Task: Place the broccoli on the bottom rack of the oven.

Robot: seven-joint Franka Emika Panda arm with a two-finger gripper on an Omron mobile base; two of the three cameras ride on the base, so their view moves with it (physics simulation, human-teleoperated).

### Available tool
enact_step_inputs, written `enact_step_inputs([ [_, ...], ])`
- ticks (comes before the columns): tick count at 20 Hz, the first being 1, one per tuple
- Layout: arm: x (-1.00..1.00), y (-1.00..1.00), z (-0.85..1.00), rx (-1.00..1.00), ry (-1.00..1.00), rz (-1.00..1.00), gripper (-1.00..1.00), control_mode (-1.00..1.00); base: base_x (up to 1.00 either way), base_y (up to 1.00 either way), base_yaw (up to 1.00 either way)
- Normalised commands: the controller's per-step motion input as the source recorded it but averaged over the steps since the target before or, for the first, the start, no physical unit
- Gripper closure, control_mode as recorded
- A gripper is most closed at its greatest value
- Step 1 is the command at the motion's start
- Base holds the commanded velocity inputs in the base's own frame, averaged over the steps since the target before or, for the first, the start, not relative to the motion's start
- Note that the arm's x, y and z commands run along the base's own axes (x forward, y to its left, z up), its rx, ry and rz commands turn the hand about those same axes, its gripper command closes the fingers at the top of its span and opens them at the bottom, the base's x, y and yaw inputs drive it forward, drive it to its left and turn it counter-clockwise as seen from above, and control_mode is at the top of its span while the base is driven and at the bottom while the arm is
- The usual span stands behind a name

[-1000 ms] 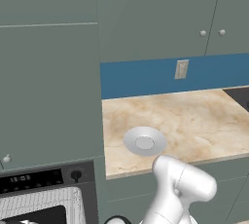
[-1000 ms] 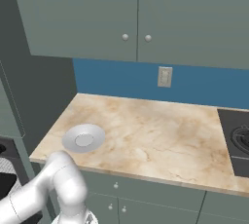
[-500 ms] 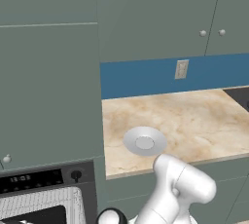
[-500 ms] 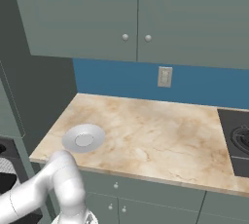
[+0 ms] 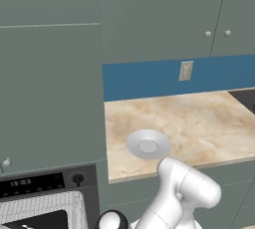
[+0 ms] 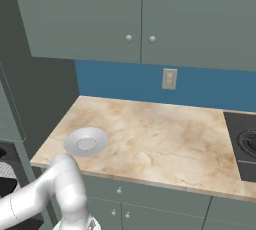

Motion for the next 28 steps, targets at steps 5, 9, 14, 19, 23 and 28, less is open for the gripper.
enact_step_inputs([
  [5, 0.0, 0.0, -0.18, 0.01, 0.0, 0.0, 1.0, -1.0, 0.0, 0.0, 0.0],
  [9, 0.0, 0.0, -0.31, 0.03, 0.0, 0.0, 1.0, -1.0, 0.0, 0.0, 0.0],
  [14, 0.0, 0.0, -0.2, 0.01, 0.0, 0.0, -1.0, -1.0, 0.0, 0.0, 0.0],
  [19, 0.0, 0.0, 0.0, 0.0, -0.01, 0.0, -1.0, -1.0, 0.0, 0.0, 0.0],
  [23, 0.0, 0.0, 0.0, 0.0, 0.0, 0.0, -1.0, -1.0, 0.0, 0.0, 0.0],
  [28, 0.0, 0.0, 0.0, 0.0, 0.0, 0.0, -1.0, -1.0, 0.0, 0.0, 0.0],
])
